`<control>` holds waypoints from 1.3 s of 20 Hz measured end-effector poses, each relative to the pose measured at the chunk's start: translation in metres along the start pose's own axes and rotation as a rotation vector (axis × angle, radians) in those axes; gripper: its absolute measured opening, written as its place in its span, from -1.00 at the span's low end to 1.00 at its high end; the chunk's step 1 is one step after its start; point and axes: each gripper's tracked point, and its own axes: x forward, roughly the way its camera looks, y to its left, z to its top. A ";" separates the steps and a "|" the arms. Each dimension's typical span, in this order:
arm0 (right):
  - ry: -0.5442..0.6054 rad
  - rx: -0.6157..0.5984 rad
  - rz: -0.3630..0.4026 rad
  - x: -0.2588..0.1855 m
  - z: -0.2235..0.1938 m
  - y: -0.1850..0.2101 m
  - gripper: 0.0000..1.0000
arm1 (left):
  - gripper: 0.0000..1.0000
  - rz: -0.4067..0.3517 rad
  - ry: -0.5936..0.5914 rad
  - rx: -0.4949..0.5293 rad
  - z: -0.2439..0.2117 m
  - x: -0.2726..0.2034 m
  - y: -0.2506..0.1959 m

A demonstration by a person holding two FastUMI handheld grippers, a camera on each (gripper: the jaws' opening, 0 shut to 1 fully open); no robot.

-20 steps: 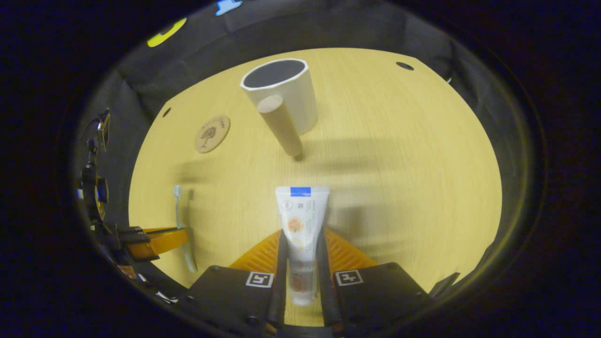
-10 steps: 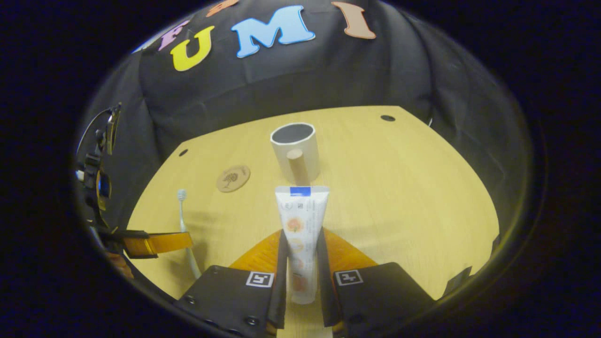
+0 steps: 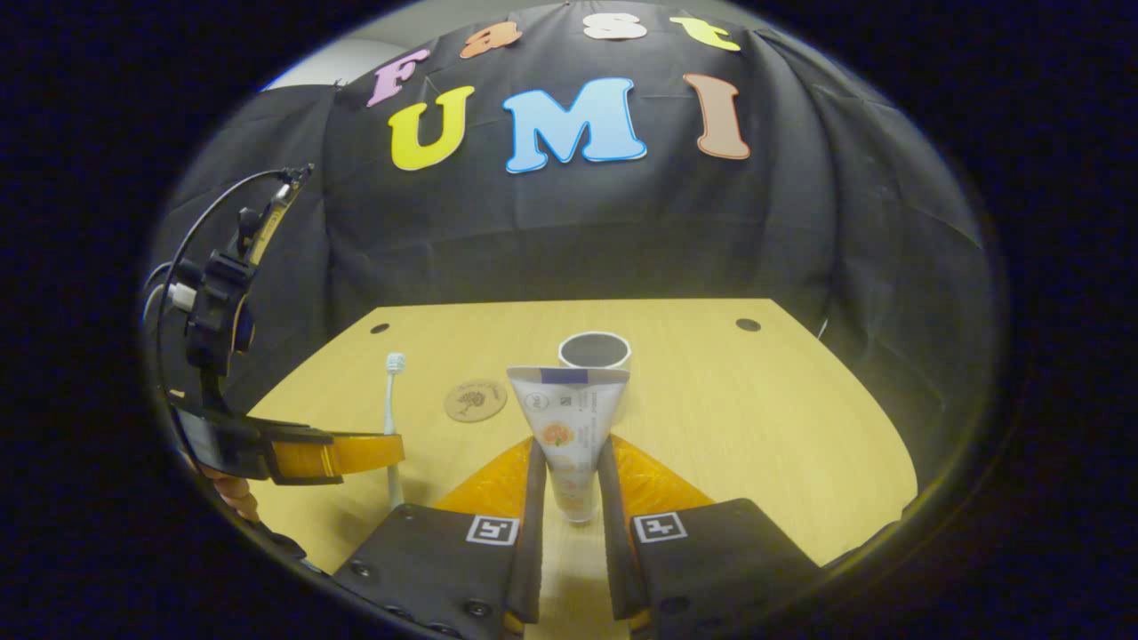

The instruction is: Put the toothbrush and toothpaste on the desktop into the cup, then pick up the cup and place it on the coaster on the desktop.

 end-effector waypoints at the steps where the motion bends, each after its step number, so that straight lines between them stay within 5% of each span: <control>1: -0.014 0.002 0.005 -0.002 0.010 0.001 -0.33 | -0.80 -0.005 -0.027 0.003 0.012 -0.001 -0.002; 15: -0.226 0.017 -0.039 0.044 0.166 0.003 -0.34 | -0.81 -0.175 -0.334 0.043 0.159 -0.023 -0.044; 26: -0.010 0.009 -0.098 0.144 0.097 -0.019 -0.33 | -0.81 -0.271 -0.460 0.076 0.195 -0.023 -0.052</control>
